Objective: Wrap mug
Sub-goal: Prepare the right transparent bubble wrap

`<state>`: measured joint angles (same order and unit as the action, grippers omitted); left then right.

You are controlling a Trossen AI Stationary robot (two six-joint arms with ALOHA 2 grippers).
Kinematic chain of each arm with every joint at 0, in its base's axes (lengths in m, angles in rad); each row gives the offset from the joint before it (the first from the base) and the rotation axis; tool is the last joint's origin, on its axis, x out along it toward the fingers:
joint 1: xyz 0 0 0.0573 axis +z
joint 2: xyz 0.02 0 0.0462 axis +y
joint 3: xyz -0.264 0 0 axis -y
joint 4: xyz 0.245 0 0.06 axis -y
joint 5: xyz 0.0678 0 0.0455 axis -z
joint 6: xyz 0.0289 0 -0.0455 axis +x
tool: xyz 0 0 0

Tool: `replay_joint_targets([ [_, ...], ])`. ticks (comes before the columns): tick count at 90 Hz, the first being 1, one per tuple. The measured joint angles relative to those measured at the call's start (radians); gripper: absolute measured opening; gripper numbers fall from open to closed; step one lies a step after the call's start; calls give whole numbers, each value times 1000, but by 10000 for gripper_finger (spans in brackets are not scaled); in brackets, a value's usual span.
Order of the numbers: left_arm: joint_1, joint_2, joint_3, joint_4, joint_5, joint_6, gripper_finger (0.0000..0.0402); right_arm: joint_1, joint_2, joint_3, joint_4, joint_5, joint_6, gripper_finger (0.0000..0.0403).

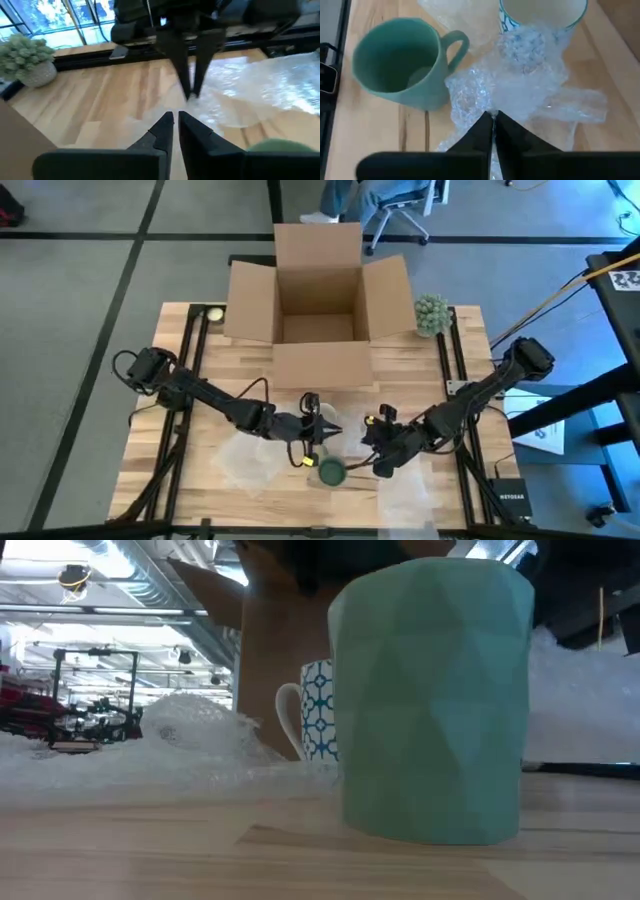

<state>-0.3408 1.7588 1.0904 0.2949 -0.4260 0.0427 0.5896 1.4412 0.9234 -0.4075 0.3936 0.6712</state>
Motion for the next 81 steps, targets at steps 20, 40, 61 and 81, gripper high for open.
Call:
replay_joint_targets([
  [20,9,2,0,-5,1,163,104,0,0,0,1,1,-7,0],
  [40,15,73,0,35,-3,314,147,0,0,0,18,7,-8,0],
  [61,41,119,3,155,-7,377,151,0,0,10,15,6,-13,0],
  [81,54,126,3,157,5,385,126,-1,0,41,15,6,-26,0],
])
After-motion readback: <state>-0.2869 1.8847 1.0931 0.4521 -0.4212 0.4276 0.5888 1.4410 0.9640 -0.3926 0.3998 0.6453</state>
